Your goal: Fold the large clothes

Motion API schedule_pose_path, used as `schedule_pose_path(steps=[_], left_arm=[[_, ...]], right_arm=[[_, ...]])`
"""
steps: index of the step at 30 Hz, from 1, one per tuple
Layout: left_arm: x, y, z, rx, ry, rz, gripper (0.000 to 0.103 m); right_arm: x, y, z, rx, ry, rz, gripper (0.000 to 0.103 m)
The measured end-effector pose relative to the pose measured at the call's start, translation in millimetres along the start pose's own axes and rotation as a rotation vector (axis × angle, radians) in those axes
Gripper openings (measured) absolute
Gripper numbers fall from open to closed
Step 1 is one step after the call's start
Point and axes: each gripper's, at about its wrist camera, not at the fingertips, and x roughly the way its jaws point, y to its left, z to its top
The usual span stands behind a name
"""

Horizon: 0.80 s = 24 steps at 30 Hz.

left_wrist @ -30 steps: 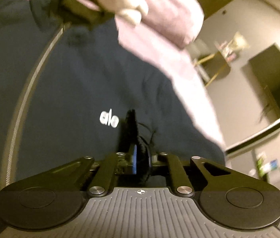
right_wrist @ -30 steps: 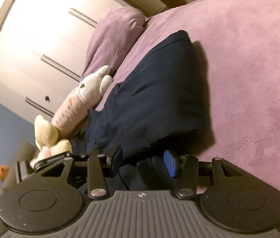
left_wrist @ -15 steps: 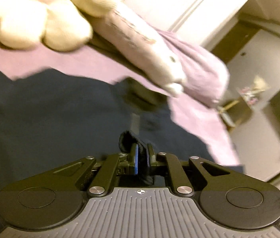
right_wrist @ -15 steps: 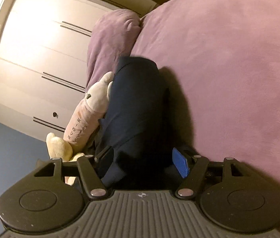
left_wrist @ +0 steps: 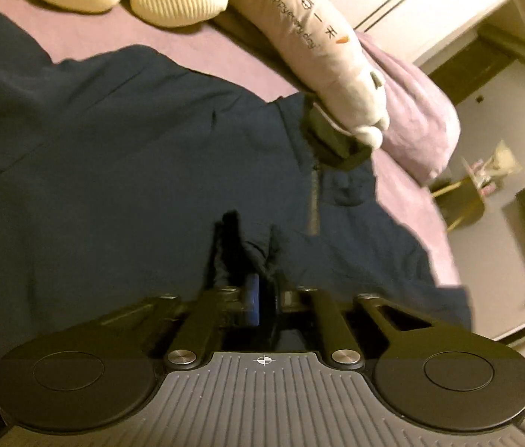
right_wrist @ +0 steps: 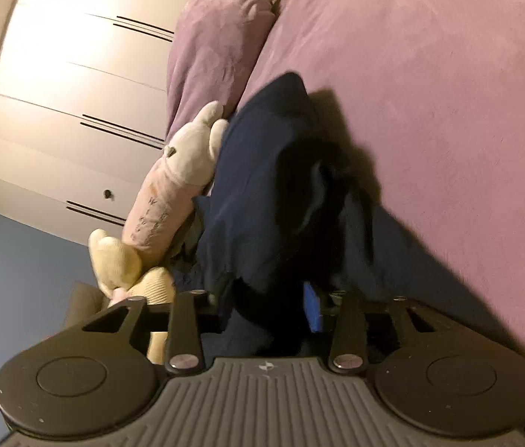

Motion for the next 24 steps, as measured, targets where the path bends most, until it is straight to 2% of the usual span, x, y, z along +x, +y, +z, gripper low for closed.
schedule_pose_path(steps=[3, 9, 11, 12, 16, 17, 20, 22, 23, 24], left_arm=[[-24.7, -11.0, 16.9, -0.032, -0.069, -0.063, 0.007], [-78.2, -34.9, 61.5, -0.068, -0.21, -0.114, 0.006], [-90.3, -39.6, 70.9, -0.052, -0.248, -0.116, 0.006], [-95.2, -41.1, 73.9, -0.037, -0.264, -0.103, 0.006], [-99.8, -34.3, 75.1, 0.02, -0.253, -0.052, 0.006], [-96.7, -32.2, 71.7, 0.043, -0.244, -0.04, 0.006], [-69.6, -27.7, 56.3, 0.102, -0.175, -0.015, 0.007], [-48.2, -28.1, 38.4, 0.162, -0.137, 0.038, 0.007], [-37.0, -29.6, 30.3, 0.215, -0.126, 0.087, 0.007], [-26.9, -28.8, 23.5, 0.256, -0.117, 0.127, 0.007]], right_arm=[[-1.0, -5.1, -6.4, 0.045, 0.012, 0.042, 0.055], [20.4, 2.1, -3.5, 0.114, 0.021, 0.093, 0.066], [30.8, 7.9, -4.3, 0.11, 0.026, 0.095, 0.066], [35.2, 11.3, -3.6, 0.1, 0.013, 0.084, 0.065], [42.2, 24.5, 7.9, 0.031, -0.024, 0.041, 0.021], [39.7, 28.9, 11.9, -0.002, -0.044, 0.023, 0.017], [16.1, 50.4, 19.0, -0.179, -0.197, -0.025, 0.015], [6.4, 67.8, 8.0, -0.403, -0.314, -0.141, 0.015], [8.3, 69.7, 0.7, -0.484, -0.342, -0.209, 0.015], [12.9, 66.4, -1.8, -0.511, -0.329, -0.257, 0.015]])
